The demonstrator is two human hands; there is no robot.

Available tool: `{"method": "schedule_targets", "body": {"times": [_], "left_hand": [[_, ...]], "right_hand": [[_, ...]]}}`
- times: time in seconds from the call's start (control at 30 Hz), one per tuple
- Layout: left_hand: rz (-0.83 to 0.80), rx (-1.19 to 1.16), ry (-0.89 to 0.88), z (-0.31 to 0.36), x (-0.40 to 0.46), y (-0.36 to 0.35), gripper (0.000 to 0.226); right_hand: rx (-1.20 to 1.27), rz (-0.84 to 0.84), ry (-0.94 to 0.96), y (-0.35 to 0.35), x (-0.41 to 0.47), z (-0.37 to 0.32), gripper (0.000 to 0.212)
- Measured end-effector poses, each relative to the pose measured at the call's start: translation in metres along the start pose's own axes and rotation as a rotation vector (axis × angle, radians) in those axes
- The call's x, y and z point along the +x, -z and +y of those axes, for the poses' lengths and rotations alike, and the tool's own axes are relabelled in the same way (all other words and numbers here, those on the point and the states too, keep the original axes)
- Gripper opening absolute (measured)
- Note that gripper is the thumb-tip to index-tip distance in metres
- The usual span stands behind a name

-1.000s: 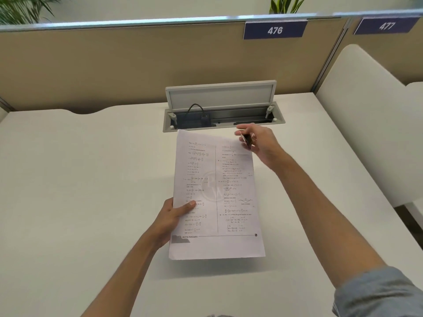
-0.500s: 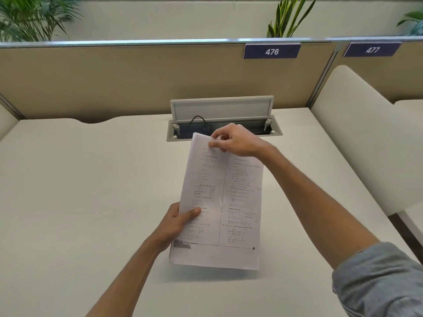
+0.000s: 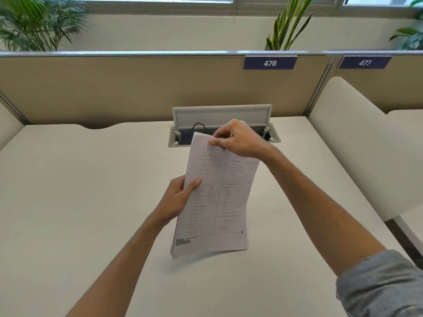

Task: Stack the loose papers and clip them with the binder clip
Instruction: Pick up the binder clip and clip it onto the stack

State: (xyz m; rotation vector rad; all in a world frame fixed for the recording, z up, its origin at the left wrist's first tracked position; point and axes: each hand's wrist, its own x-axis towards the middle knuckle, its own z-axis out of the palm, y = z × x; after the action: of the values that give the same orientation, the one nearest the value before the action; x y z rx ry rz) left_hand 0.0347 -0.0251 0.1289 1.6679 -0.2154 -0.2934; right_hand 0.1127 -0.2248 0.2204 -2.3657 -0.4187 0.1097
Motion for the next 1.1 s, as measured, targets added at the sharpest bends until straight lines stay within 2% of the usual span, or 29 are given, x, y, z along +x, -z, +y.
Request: {"method": "schedule_targets", "body": {"times": [0.27, 0.37, 0.47, 0.53, 0.6, 0.77, 0.83, 0.93, 1.03, 1.1], "left_hand": [[0.177, 0.300, -0.313, 0.025, 0.029, -0.006, 0.038], [0.208, 0.330, -0.366, 0.027, 0.029, -0.009, 0.036], [0.221, 0.272, -0.339, 0.026, 0.032, -0.011, 0.026], [0.235, 0.205, -0.285, 0.024, 0.033, -0.011, 0.028], [0.246, 0.150, -0.246, 0.022, 0.034, -0.010, 0.034], [0.261, 0.041, -0.207, 0.020, 0.035, -0.009, 0.028], [0.268, 0.016, -0.192, 0.019, 0.036, -0.011, 0.028], [0.288, -0.005, -0.184, 0.018, 0.038, -0.013, 0.026], [0.304, -0.024, -0.173, 0.016, 0.039, -0.016, 0.029], [0.316, -0.004, -0.183, 0.015, 0.039, -0.018, 0.032]], "right_hand": [[0.011, 0.042, 0.010, 0.004, -0.004, -0.010, 0.025], [0.017, 0.084, 0.034, 0.006, -0.009, -0.011, 0.022], [0.167, 0.165, 0.006, 0.006, -0.011, -0.013, 0.033], [0.334, 0.203, -0.035, 0.006, -0.011, -0.017, 0.049], [0.422, 0.186, -0.072, 0.006, -0.011, -0.021, 0.057], [0.595, 0.019, -0.103, -0.012, -0.015, -0.028, 0.042], [0.628, 0.004, -0.080, -0.024, -0.014, -0.026, 0.036], [0.649, 0.079, -0.040, -0.041, -0.015, -0.029, 0.030], [0.631, 0.244, -0.017, -0.057, -0.014, -0.032, 0.027], [0.529, 0.354, 0.010, -0.067, -0.011, -0.031, 0.026]]}}
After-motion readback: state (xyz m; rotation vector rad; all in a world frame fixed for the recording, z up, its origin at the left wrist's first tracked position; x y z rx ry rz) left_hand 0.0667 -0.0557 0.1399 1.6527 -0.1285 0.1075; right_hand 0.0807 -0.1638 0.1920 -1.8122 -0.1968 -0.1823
